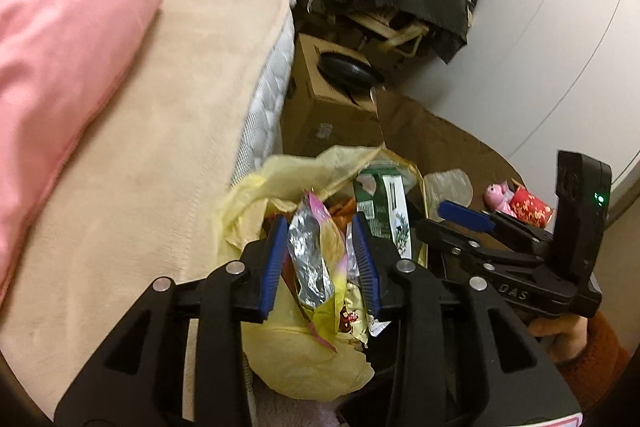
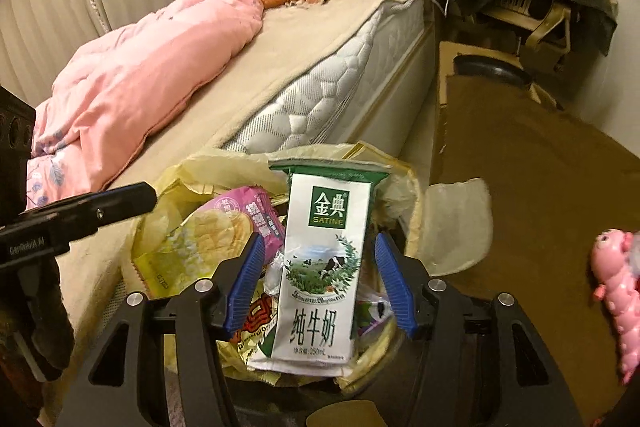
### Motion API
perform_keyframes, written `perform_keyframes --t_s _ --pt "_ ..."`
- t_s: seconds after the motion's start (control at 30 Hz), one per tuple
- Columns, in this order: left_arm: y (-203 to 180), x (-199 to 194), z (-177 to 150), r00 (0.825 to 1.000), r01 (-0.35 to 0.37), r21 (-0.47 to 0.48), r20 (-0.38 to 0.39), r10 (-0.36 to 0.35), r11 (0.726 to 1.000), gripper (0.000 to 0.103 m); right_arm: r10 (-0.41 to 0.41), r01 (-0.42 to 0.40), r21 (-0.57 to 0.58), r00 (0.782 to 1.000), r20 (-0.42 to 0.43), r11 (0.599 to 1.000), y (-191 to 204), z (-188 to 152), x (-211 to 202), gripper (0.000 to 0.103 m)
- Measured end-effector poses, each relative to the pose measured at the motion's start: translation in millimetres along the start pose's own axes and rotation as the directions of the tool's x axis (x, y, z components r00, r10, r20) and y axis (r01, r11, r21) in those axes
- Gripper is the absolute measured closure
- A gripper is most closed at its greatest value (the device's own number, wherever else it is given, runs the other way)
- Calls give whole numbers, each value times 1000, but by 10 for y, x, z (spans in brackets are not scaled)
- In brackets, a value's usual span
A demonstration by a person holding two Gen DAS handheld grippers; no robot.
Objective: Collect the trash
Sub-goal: 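Carry both items over the yellow-lined bin and open both tools, then move both tools back over the table toward the remaining items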
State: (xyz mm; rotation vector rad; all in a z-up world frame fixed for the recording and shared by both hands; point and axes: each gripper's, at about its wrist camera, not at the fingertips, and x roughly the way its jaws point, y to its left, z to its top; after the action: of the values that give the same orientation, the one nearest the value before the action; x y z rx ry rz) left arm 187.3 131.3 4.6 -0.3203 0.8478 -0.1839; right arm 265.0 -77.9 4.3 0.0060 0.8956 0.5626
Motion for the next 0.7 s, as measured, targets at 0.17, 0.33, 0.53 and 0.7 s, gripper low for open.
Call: perform_keyframes --t_s 0.17,0.33,0.53,0.7 --pt "-216 -142 -3 998 -38 53 57 34 998 70 -48 46 27 998 50 999 -153 -95 -377 49" --pt "-679 -190 -66 994 -60 152 103 44 987 69 -107 100 63 987 121 993 -395 -288 -839 40" --pt "-1210 -146 -148 995 -13 234 97 -10 972 66 -193 181 101 973 125 978 -785 -563 -1303 39" --pt "-1650 -4 -243 996 42 285 70 -64 958 66 -246 229 141 962 120 963 -1142 -849 -1703 39"
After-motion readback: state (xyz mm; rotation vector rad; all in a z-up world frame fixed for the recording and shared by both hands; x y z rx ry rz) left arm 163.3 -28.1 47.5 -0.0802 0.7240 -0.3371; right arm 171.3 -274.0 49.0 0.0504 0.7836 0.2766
